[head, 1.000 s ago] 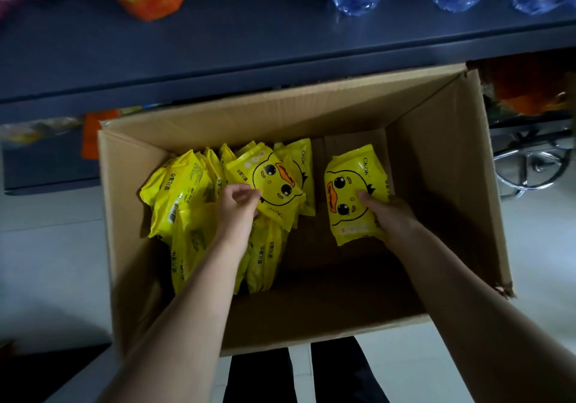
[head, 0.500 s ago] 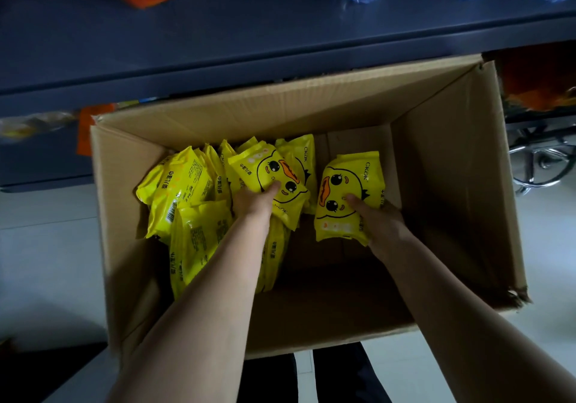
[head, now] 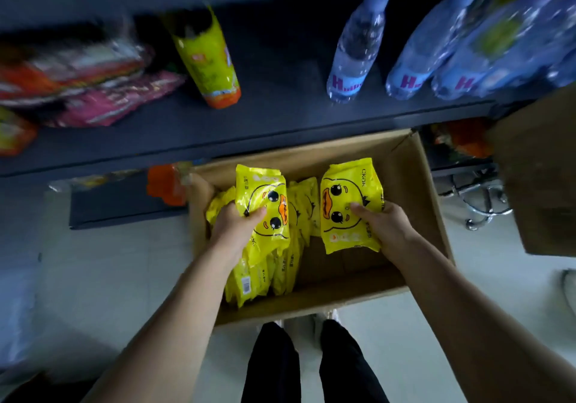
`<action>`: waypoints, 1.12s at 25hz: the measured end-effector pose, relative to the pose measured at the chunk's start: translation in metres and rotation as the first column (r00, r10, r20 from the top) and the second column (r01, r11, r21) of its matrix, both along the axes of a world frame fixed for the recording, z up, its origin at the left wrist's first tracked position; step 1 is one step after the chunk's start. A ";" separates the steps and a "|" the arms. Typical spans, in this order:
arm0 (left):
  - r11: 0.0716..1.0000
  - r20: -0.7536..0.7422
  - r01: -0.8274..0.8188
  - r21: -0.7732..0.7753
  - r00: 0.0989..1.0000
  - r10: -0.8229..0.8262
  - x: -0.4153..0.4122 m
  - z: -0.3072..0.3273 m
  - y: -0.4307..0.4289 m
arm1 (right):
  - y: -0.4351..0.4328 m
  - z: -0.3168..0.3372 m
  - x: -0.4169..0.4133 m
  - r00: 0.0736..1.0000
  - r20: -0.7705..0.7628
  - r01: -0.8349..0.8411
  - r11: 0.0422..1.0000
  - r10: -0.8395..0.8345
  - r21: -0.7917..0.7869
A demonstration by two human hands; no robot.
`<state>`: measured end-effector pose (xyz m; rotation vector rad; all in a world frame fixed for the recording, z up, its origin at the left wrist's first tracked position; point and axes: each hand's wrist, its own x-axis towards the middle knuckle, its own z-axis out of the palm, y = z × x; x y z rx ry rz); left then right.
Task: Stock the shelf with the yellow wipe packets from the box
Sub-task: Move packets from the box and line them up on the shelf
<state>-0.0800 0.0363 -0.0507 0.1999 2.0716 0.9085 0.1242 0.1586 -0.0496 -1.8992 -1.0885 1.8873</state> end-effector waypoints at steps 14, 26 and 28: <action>0.914 -0.302 0.259 0.313 0.939 -0.163 -0.024 0.383 -0.024 | 0.025 0.348 -0.012 0.922 -0.275 -0.144 0.900 0.274 0.412; 0.867 -0.560 0.410 0.283 0.804 -0.198 0.031 0.590 0.033 | 0.100 0.536 0.038 0.796 -0.259 -0.241 0.679 0.547 0.693; 0.864 -0.600 0.446 0.234 0.765 -0.233 0.026 0.619 0.050 | 0.110 0.558 0.038 0.780 -0.267 -0.239 0.664 0.566 0.708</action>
